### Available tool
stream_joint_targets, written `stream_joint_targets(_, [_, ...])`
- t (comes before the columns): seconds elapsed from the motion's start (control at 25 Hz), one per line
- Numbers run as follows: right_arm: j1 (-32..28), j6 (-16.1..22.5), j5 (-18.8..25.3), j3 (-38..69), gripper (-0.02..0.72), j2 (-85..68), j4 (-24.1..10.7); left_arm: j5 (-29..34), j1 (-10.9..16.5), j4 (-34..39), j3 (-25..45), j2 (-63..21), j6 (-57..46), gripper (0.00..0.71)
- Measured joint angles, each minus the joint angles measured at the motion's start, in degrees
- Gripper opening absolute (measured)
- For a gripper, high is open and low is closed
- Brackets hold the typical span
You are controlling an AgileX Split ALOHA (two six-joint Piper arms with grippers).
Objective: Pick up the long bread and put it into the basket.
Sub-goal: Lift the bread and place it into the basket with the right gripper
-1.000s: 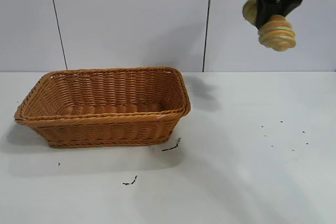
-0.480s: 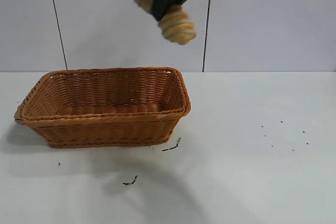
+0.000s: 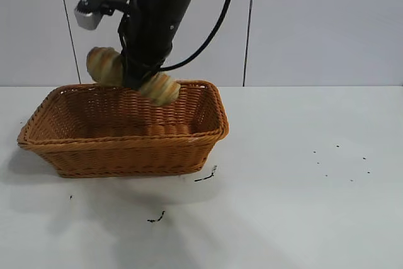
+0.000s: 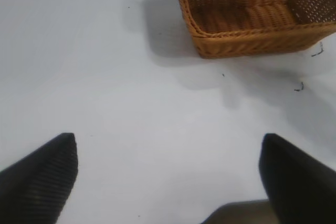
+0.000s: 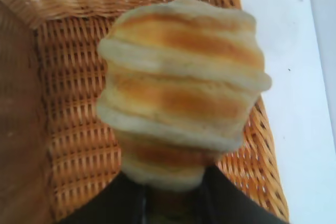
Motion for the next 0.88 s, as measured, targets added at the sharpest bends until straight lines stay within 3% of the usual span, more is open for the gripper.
stream_joint_targets(0.08, [0.0, 0.0, -0.31, 0.0, 0.12, 0.0, 0.73, 0.0, 0.0, 0.0, 0.0, 0.0, 0.0, 0.692])
stream_joint_targets(0.16, [0.0, 0.4, -0.44, 0.0, 0.181, 0.0, 0.92, 0.0, 0.0, 0.0, 0.0, 0.0, 0.0, 0.692])
stream_joint_targets(0.32, [0.0, 1.85, -0.46, 0.0, 0.537, -0.06, 0.92, 0.0, 0.0, 0.0, 0.0, 0.0, 0.0, 0.692])
stream_joint_targets(0.4, [0.0, 1.85, -0.46, 0.0, 0.639, -0.17, 0.95, 0.0, 0.0, 0.0, 0.0, 0.0, 0.0, 0.692])
stream_joint_targets(0.56, [0.0, 2.21, -0.54, 0.0, 0.687, -1.65, 0.95, 0.0, 0.0, 0.0, 0.0, 0.0, 0.0, 0.692])
stream_joint_targets(0.76, [0.0, 2.84, -0.12, 0.0, 0.689, -4.55, 1.3, 0.0, 0.0, 0.0, 0.0, 0.0, 0.0, 0.692])
stream_joint_targets(0.88, [0.0, 6.13, 1.23, 0.0, 0.689, -6.86, 1.98, 0.0, 0.0, 0.0, 0.0, 0.0, 0.0, 0.692])
